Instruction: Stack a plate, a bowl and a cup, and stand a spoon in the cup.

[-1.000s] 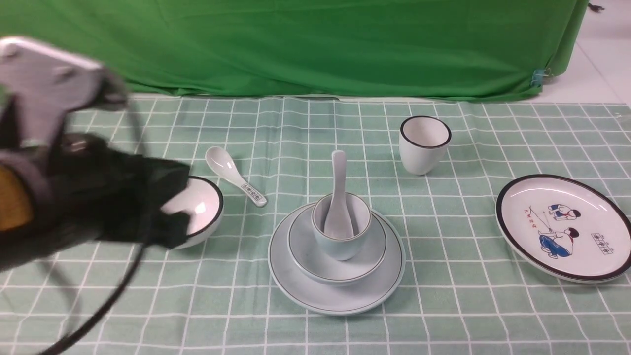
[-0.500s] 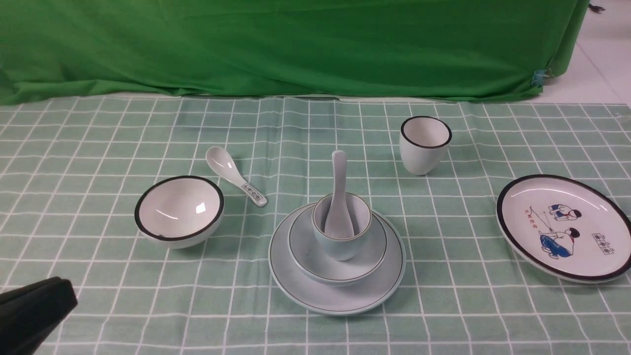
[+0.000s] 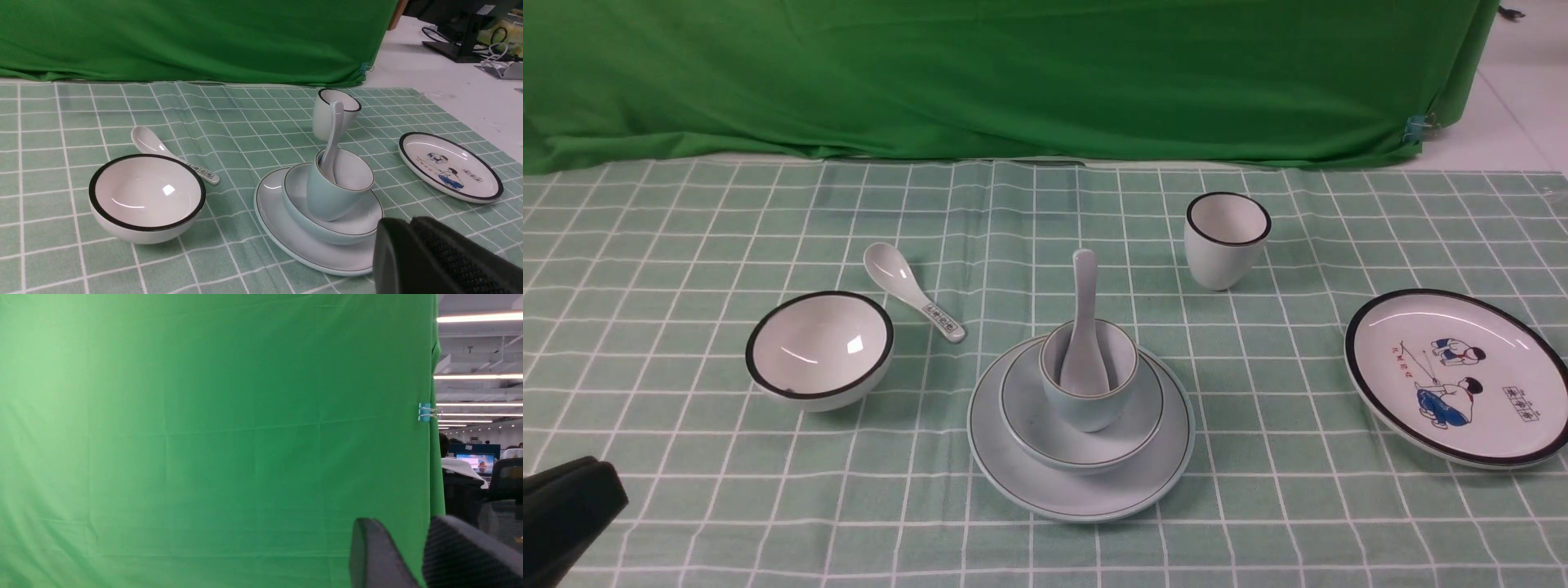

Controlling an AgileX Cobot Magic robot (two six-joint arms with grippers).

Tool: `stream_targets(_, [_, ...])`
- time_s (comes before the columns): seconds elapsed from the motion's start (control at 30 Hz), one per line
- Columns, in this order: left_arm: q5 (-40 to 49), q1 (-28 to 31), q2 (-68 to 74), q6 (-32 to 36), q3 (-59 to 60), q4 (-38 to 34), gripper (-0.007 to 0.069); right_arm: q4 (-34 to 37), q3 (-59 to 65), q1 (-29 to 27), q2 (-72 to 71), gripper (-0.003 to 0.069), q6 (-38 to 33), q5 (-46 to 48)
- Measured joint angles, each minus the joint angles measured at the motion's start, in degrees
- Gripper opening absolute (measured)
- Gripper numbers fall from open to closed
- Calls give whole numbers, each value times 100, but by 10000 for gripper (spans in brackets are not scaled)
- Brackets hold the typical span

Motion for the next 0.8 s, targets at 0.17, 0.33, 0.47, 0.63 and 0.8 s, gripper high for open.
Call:
stream_targets(0.17, [-14, 6, -17, 121, 0, -29, 11, 0, 0, 0, 0, 241, 0, 0])
stream_targets(0.33, [-656, 810, -522, 1890, 355, -1168, 11, 0, 0, 0, 0, 241, 7, 0])
stream_targets(0.47, [-1449, 2089, -898, 2684, 1306, -1649, 11, 0, 0, 0, 0, 241, 7, 0])
stream_targets(0.63, [-1861, 2794, -903, 2683, 2232, -1608, 11, 0, 0, 0, 0, 241, 7, 0])
stream_targets(0.8, [-1826, 2819, -903, 2651, 2375, -1466, 11, 0, 0, 0, 0, 241, 7, 0])
